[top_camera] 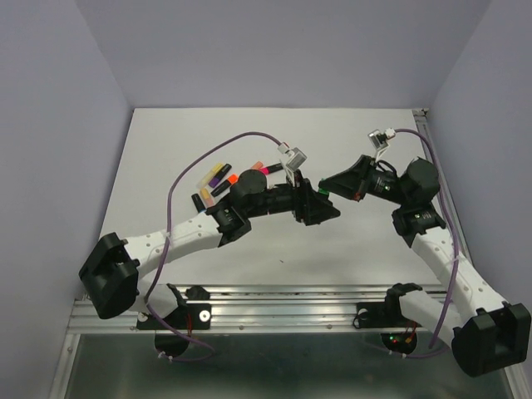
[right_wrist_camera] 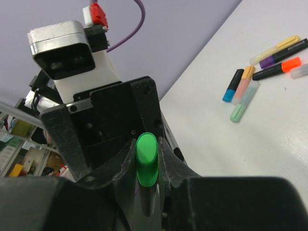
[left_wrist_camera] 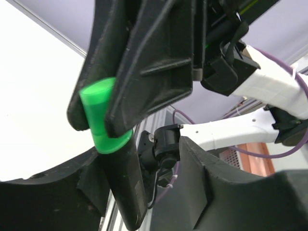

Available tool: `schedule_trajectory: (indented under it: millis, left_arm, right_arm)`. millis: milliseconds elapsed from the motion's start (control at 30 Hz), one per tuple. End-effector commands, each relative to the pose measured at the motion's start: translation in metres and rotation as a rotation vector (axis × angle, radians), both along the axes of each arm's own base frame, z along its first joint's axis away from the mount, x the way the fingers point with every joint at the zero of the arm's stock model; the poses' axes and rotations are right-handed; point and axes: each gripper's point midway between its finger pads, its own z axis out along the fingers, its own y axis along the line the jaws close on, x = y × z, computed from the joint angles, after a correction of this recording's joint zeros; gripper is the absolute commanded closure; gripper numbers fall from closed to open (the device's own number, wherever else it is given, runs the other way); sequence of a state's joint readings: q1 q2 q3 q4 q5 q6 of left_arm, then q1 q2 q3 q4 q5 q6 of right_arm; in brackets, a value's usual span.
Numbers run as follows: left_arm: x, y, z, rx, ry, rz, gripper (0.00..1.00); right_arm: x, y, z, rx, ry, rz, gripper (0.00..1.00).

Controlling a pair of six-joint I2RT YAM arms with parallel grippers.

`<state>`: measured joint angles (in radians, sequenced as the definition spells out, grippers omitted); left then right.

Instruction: Open the pen caps

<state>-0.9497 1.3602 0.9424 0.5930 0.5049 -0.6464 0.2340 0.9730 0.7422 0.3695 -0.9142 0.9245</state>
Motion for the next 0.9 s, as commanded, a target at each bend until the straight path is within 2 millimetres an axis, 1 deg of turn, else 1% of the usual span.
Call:
schedule_trajectory:
  millis: [0,33,67,133,233,367,400,467,500,533,567,600,667,700,767,800,867]
  left_arm:
    - [-0.017,0.004,0.039,-0.116,-0.06,-0.071,0.41]
    - [-0.017,0.005,0.041,-0.121,-0.061,-0.066,0.46]
    - [-0.017,0.006,0.04,-0.123,-0.059,-0.061,0.55]
    - [-0.017,0.011,0.043,-0.135,-0.063,-0.039,0.64]
    - [-0.017,0.017,0.046,-0.142,-0.063,-0.016,1.0]
    - [-0.017,0.024,0.043,-0.148,-0.054,0.009,1.0]
    - [-0.019,0.028,0.043,-0.154,-0.062,0.014,1.0]
    - [-0.023,0.032,0.045,-0.182,-0.082,0.013,1.0]
    - [-0.025,0.037,0.041,-0.191,-0.062,0.03,1.0]
    - [-0.027,0.042,0.045,-0.201,-0.064,0.037,1.0]
    - [-0.028,0.042,0.04,-0.19,-0.059,0.033,1.0]
    - [-0.031,0.045,0.037,-0.189,-0.05,0.039,1.0]
    - [-0.036,0.05,0.031,-0.183,-0.051,0.035,1.0]
    - [-0.036,0.051,0.028,-0.181,-0.041,0.042,1.0]
    - [-0.044,0.052,0.026,-0.186,-0.038,0.021,1.0]
    - [-0.046,0.053,0.022,-0.183,-0.036,0.02,1.0]
    - [-0.05,0.053,0.021,-0.184,-0.04,0.013,1.0]
  right_arm:
    - [0.0,0.001,0.008,0.016,-0.075,-0.009,0.99]
    - [0.0,0.001,0.007,0.017,-0.074,-0.01,0.99]
    - [0.001,0.001,0.007,0.017,-0.076,-0.014,0.99]
    - [0.001,0.002,0.006,0.015,-0.075,-0.011,0.99]
    - [0.001,0.001,0.003,0.012,-0.073,-0.011,0.99]
    - [0.006,-0.001,0.003,0.006,-0.101,-0.051,0.99]
    - [0.014,-0.003,0.003,0.0,-0.105,-0.089,0.99]
    - [0.021,-0.005,0.005,-0.016,-0.141,-0.122,0.99]
    - [0.033,-0.009,0.01,-0.011,-0.148,-0.182,0.99]
    - [0.041,-0.012,0.011,-0.015,-0.165,-0.223,0.99]
    - [0.048,-0.015,0.014,-0.02,-0.186,-0.262,0.99]
    - [0.065,-0.025,0.023,-0.018,-0.2,-0.366,0.99]
    - [0.086,-0.034,0.025,-0.05,-0.233,-0.459,0.99]
    - [0.099,-0.041,0.03,-0.046,-0.239,-0.53,0.99]
    - [0.115,-0.044,0.038,-0.046,-0.263,-0.576,0.99]
    - [0.121,-0.049,0.046,-0.033,-0.295,-0.611,0.99]
    - [0.132,-0.046,0.052,-0.046,-0.319,-0.612,0.99]
